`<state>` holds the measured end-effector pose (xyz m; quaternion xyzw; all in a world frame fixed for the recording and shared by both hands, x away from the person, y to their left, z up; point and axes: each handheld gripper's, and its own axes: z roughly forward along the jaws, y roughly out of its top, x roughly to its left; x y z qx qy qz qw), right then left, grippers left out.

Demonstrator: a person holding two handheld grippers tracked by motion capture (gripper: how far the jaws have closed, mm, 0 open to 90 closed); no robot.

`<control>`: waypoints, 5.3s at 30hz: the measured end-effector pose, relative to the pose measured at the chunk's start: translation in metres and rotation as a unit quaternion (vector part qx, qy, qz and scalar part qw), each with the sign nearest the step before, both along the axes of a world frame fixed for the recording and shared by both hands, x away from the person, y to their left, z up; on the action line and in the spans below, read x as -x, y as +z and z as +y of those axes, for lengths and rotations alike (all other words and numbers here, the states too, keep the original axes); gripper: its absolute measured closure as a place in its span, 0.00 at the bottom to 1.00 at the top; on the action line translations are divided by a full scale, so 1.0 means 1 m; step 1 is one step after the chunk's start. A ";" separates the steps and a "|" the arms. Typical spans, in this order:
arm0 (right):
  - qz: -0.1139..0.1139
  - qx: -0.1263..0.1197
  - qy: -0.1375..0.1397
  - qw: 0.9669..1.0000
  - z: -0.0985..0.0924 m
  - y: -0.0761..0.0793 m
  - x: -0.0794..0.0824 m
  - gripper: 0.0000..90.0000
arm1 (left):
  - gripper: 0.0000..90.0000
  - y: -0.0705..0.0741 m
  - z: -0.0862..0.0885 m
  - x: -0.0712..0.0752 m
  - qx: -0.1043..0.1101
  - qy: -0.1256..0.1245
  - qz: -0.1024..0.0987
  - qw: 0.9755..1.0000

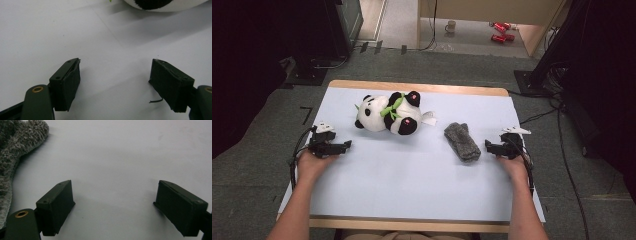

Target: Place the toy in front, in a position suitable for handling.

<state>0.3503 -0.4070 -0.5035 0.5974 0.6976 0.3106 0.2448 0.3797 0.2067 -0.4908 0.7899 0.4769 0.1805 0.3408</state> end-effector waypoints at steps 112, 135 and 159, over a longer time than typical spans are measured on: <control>-0.002 0.001 -0.012 1.000 0.012 0.000 0.017 0.15 | 0.80 0.072 -0.148 -0.042 0.057 -0.113 -0.050 0.991; 0.005 0.003 -0.009 1.000 0.012 0.000 0.011 0.11 | 0.80 0.089 -0.164 0.030 0.097 -0.101 0.000 0.990; -0.007 -0.014 -0.015 1.000 0.019 0.020 0.001 0.27 | 0.61 0.075 -0.179 0.069 0.111 -0.132 -0.021 0.985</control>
